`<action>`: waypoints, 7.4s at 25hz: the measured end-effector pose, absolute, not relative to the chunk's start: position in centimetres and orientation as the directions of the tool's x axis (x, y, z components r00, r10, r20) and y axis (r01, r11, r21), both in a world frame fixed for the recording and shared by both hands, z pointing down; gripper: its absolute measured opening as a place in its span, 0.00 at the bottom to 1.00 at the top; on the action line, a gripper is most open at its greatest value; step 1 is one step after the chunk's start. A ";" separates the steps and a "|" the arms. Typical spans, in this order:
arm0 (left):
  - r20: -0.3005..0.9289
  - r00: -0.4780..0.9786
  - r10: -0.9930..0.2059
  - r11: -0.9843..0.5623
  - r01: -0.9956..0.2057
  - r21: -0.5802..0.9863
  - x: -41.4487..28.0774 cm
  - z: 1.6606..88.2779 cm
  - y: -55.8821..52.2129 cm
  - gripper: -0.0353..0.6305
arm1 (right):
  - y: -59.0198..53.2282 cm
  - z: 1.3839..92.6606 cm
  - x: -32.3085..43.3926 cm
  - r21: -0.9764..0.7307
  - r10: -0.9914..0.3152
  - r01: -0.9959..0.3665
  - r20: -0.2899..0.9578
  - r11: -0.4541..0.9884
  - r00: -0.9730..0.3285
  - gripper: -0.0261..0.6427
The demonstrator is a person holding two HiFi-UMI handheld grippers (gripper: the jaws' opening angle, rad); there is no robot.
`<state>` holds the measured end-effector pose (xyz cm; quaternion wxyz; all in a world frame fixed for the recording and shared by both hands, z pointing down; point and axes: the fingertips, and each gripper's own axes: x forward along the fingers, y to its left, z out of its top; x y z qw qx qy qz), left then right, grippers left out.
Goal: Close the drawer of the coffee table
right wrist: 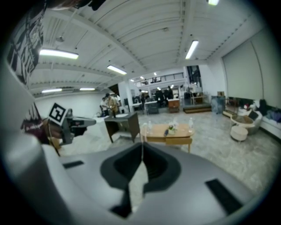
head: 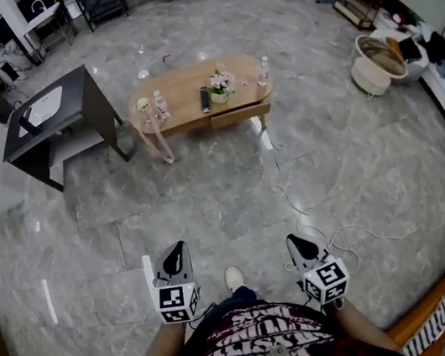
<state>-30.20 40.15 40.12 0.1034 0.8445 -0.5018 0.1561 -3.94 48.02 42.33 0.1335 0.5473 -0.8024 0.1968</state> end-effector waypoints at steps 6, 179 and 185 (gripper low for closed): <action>0.315 0.539 -0.781 -0.559 -0.828 0.031 -26.8 38.7 36.0 0.09 | 46.1 40.4 -0.7 -0.126 -0.872 -0.966 0.416 0.226 -0.259 0.09; 0.917 0.230 -0.324 -0.724 -0.685 -0.084 -6.6 97.6 -26.4 0.35 | -26.2 98.3 28.3 0.165 -0.223 -0.346 0.965 0.923 -0.135 0.39; 0.921 0.141 -0.363 -0.721 -0.669 -0.182 -6.8 98.3 -26.5 0.35 | -26.9 100.8 27.5 0.186 -0.214 -0.249 0.973 0.950 -0.086 0.35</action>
